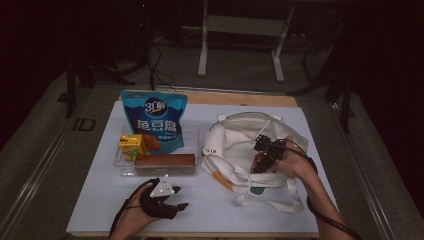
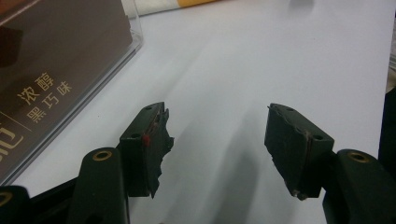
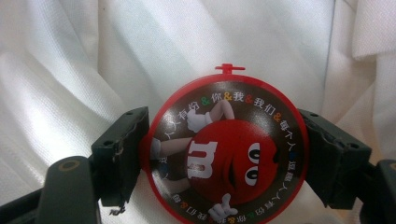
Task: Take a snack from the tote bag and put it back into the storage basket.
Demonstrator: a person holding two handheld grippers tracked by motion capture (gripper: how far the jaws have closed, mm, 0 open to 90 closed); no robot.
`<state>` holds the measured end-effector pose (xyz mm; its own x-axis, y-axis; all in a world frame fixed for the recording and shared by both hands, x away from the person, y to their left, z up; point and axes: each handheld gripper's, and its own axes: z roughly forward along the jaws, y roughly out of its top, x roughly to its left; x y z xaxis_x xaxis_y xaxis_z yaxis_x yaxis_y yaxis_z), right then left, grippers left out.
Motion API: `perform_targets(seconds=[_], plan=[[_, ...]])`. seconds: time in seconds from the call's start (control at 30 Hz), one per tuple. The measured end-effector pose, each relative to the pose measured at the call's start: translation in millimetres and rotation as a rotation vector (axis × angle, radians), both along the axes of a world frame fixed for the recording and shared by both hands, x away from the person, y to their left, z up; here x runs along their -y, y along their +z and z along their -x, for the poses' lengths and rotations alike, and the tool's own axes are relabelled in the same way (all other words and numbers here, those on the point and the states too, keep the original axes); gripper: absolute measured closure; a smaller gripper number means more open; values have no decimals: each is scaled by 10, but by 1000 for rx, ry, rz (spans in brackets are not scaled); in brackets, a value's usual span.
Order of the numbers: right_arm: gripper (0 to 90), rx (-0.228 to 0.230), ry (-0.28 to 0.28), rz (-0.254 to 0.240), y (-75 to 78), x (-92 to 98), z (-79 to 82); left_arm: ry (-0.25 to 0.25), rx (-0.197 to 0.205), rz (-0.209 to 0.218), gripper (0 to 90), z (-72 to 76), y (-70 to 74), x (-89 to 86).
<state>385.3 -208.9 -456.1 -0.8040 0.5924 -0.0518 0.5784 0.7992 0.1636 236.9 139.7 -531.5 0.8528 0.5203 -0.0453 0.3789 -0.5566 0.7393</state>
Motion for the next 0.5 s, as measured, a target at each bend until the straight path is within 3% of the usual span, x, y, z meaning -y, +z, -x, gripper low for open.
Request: perform_targets(seconds=[0.5], plan=[[234, 38, 15, -23, 78, -17, 4, 0, 1, -2, 391, -2, 0, 0]])
